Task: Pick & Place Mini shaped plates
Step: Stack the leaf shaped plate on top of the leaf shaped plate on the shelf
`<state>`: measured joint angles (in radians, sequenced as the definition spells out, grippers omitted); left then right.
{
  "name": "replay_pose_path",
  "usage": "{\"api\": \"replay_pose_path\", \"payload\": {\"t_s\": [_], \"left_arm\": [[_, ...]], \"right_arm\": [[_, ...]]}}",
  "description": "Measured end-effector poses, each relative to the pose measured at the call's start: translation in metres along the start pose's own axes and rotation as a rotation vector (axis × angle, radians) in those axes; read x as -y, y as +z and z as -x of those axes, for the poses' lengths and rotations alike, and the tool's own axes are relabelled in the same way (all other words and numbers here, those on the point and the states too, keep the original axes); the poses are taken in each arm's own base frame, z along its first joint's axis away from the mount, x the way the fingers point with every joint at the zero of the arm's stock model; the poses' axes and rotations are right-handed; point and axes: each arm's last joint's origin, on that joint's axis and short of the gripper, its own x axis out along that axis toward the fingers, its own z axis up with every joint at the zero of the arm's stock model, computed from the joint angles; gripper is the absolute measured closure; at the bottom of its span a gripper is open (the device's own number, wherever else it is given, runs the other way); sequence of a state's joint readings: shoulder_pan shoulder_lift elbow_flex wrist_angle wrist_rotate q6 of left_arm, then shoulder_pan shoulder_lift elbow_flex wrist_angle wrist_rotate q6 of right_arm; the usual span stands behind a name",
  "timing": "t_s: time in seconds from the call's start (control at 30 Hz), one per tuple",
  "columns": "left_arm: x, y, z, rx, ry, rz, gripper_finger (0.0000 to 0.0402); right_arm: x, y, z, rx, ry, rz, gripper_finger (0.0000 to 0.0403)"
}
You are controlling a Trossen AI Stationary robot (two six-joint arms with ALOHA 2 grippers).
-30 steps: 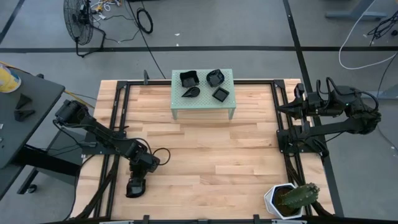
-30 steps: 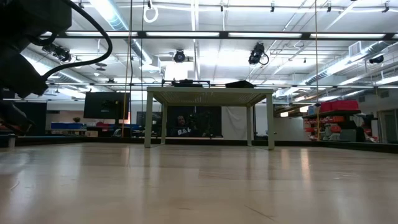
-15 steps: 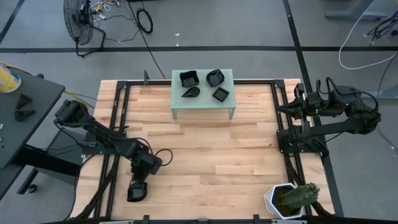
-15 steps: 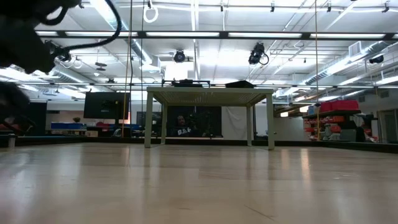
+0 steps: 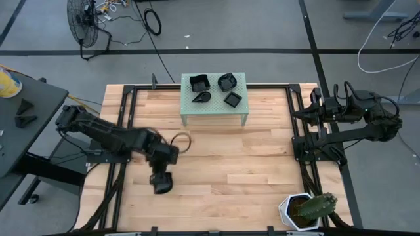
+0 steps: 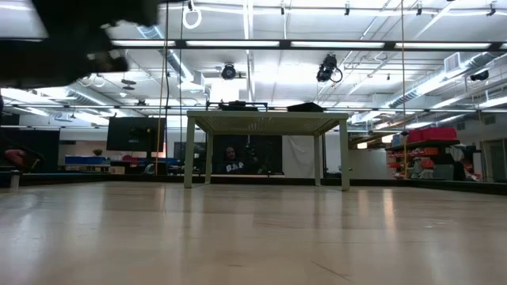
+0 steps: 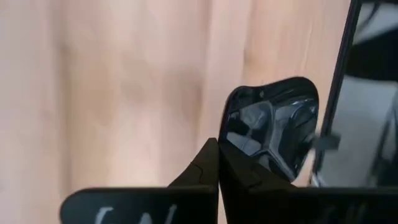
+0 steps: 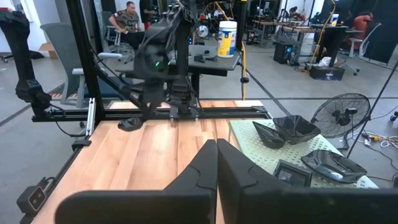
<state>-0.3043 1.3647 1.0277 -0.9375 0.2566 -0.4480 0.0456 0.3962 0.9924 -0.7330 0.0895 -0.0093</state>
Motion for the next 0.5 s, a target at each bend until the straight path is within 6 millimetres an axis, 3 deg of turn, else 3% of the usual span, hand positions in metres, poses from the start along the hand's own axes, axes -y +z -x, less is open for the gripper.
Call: {"api": "replay_pose_path", "payload": {"t_s": [0.27, 0.5], "left_arm": [[-0.033, 0.049, 0.052, 0.277, 0.123, 0.028, 0.0401], [-0.074, 0.083, 0.077, 0.472, 0.168, 0.048, 0.0401]], "right_arm": [[0.0, 0.0, 0.0, 0.0, 0.0, 0.0, 0.0399], [0.0, 0.0, 0.0, 0.001, 0.0, 0.0, 0.0399]]}}
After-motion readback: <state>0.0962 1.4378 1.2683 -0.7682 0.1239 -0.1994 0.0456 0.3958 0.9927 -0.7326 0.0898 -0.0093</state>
